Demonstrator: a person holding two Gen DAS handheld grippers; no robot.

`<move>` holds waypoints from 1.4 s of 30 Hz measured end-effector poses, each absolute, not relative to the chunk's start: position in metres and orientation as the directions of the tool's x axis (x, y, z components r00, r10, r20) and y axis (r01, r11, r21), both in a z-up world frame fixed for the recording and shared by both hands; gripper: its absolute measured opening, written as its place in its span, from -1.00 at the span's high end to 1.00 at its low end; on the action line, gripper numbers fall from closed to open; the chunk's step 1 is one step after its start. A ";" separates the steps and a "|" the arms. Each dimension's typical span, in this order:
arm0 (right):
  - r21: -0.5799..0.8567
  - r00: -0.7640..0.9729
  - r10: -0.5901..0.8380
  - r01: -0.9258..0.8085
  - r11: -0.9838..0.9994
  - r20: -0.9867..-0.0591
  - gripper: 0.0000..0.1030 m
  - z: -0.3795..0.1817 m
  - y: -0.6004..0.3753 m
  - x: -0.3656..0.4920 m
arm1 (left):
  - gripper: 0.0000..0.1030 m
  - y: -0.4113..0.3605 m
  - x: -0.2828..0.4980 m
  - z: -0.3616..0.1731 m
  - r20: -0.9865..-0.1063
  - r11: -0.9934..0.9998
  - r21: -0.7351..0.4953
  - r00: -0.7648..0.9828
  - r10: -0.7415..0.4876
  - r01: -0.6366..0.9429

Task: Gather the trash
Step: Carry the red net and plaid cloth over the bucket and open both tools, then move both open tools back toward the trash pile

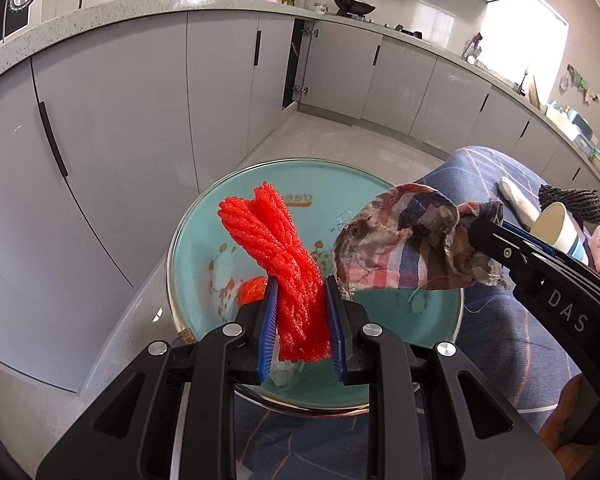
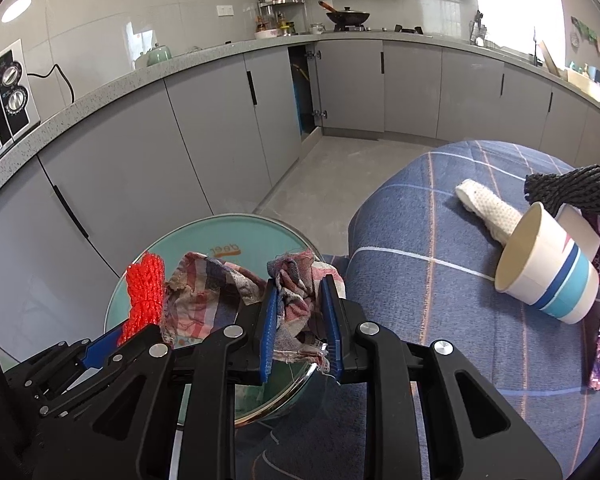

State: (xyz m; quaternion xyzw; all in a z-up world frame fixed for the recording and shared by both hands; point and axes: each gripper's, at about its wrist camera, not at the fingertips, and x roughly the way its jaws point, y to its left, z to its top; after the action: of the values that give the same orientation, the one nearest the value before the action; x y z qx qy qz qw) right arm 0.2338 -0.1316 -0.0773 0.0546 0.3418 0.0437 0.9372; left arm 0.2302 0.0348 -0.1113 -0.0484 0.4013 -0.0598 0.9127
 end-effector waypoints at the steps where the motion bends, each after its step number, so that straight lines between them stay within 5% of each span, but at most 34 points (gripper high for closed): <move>1: 0.133 0.761 0.120 -0.045 0.990 -0.637 0.52 -0.078 -0.131 0.235 | 0.55 0.033 0.230 -0.112 -0.728 0.989 -0.132 0.670 -0.144 0.069; 9: 0.154 0.772 0.146 -0.063 0.986 -0.619 0.23 -0.078 -0.132 0.231 | 0.45 0.034 0.232 -0.115 -0.745 0.994 -0.098 0.659 -0.103 0.045; 13: 0.175 0.788 0.141 -0.043 0.984 -0.600 0.23 -0.070 -0.141 0.223 | -0.04 0.032 0.229 -0.112 -0.739 0.998 -0.061 0.671 -0.059 0.020; 23: 0.203 0.798 0.137 -0.019 0.979 -0.586 0.15 -0.061 -0.161 0.198 | -0.55 0.026 0.212 -0.098 -0.712 1.000 -0.020 0.703 -0.003 -0.016; 42: 0.243 0.821 0.066 0.090 0.966 -0.568 -0.11 -0.057 -0.225 0.154 | -0.89 -0.025 0.185 -0.075 -0.682 0.998 -0.016 0.730 -0.050 0.053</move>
State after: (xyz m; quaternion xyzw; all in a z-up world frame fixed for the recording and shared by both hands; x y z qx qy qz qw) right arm 0.1540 -0.2251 -0.0569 0.1305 0.2993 -0.0064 0.9452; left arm 0.1854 -0.0255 -0.0751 0.0026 0.3667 -0.0277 0.9299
